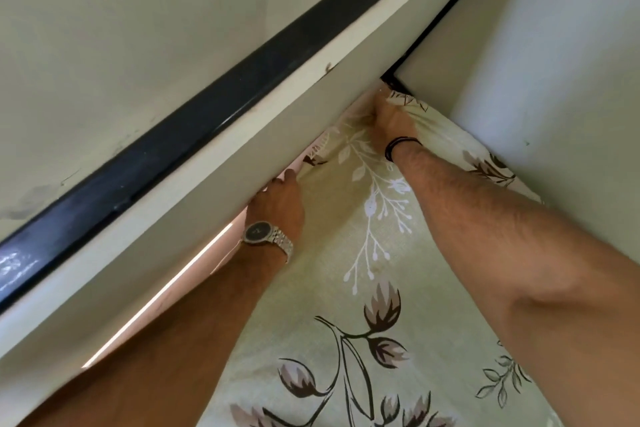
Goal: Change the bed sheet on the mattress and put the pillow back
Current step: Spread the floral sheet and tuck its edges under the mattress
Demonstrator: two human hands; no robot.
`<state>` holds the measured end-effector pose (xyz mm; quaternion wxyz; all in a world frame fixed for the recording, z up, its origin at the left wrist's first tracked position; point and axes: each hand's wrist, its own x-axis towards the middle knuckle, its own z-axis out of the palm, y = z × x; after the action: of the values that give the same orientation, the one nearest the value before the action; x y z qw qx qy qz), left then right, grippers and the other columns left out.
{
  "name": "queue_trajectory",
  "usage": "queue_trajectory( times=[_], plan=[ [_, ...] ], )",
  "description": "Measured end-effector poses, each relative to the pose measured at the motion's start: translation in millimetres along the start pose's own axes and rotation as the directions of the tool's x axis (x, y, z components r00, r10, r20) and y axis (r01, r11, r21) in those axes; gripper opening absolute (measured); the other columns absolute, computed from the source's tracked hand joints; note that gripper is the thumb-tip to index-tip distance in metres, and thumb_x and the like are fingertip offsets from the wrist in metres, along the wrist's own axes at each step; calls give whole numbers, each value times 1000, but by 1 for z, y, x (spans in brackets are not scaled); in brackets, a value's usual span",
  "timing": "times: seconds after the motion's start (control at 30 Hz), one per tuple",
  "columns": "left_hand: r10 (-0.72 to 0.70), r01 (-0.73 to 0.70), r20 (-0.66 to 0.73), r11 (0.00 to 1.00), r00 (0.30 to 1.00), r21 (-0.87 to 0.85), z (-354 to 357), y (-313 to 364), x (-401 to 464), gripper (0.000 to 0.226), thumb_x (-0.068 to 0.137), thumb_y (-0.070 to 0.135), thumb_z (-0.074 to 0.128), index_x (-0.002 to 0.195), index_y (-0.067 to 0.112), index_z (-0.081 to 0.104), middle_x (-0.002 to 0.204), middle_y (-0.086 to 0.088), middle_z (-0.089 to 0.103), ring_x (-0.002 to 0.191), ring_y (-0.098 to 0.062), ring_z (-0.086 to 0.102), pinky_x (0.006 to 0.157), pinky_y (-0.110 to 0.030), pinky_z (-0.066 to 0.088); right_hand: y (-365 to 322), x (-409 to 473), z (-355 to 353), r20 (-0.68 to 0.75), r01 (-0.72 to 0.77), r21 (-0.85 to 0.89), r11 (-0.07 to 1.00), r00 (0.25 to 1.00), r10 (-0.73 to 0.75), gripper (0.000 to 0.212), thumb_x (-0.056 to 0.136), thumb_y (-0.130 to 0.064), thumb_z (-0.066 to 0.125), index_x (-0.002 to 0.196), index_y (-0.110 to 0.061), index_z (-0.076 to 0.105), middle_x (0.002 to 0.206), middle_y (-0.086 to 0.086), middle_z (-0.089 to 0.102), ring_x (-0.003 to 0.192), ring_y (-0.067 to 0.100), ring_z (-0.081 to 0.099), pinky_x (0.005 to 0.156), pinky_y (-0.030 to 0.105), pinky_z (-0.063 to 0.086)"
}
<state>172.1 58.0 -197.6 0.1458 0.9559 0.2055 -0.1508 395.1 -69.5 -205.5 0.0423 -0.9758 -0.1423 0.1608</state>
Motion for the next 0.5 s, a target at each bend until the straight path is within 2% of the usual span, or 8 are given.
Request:
queue_trajectory(
  times=[0.07, 0.13, 0.2, 0.27, 0.33, 0.4, 0.43, 0.5],
  plan=[
    [-92, 98, 54, 989, 994, -112, 20, -12, 1, 27, 99, 14, 49, 124, 10, 59, 102, -15, 72, 90, -33, 72, 71, -38, 55, 4, -9, 12, 97, 37, -53, 998, 995, -32, 39, 102, -24, 43, 140, -22, 51, 143, 17, 53, 142, 35, 41, 104, 39, 39],
    [-231, 291, 235, 919, 944, -266, 38, -23, 9, 28, 100, 21, 45, 119, 10, 63, 112, -16, 71, 100, -36, 69, 82, -38, 55, -6, -14, 19, 195, 101, -127, 987, 978, -75, 48, 103, -37, 39, 152, -33, 39, 153, 12, 47, 155, 27, 17, 123, 44, 16],
    [-310, 487, 434, 781, 846, -391, 47, -27, 22, 36, 101, 26, 48, 125, 5, 65, 126, -19, 67, 113, -37, 64, 92, -36, 51, -18, -15, 17, 270, 135, -205, 969, 960, -77, 50, 102, -44, 37, 153, -41, 37, 156, 4, 46, 153, 24, 22, 126, 49, 3],
    [-335, 561, 495, 709, 801, -428, 49, -24, 33, 43, 101, 28, 51, 132, 0, 60, 132, -21, 64, 119, -38, 62, 93, -35, 49, -21, -8, 15, 329, 121, -147, 982, 942, -67, 48, 100, -46, 42, 148, -45, 44, 151, -2, 52, 147, 22, 36, 125, 52, 1],
    [-352, 510, 391, 731, 851, -452, 45, -12, 33, 48, 101, 36, 48, 136, 4, 57, 134, -22, 62, 121, -40, 60, 101, -44, 50, -15, -2, 5, 340, -10, 221, 975, 938, -67, 38, 90, -44, 56, 128, -43, 64, 134, -3, 67, 133, 19, 54, 125, 51, 16],
    [-308, 337, 146, 773, 940, -538, 37, 11, 28, 49, 103, 36, 41, 142, 8, 53, 139, -20, 58, 127, -40, 55, 107, -49, 45, -2, 4, -9, 215, -149, 642, 752, 976, 9, 20, 77, -32, 63, 93, -36, 76, 106, -1, 77, 109, 21, 70, 111, 48, 46],
    [-236, 185, -19, 807, 972, -560, 33, 25, 23, 49, 103, 34, 38, 144, 9, 51, 141, -18, 58, 129, -37, 55, 107, -47, 44, 7, 8, -19, 117, -152, 711, 687, 988, 97, 18, 77, -26, 61, 86, -32, 76, 97, -1, 78, 101, 22, 72, 101, 44, 54],
    [-22, -64, -186, 894, 982, -444, 39, 44, 15, 50, 103, 35, 34, 148, 16, 46, 140, -10, 59, 126, -29, 57, 103, -45, 47, 22, 20, -37, -95, -118, 614, 780, 970, 222, 24, 85, -18, 56, 95, -26, 76, 107, 1, 75, 106, 23, 68, 96, 31, 52]
  ],
)
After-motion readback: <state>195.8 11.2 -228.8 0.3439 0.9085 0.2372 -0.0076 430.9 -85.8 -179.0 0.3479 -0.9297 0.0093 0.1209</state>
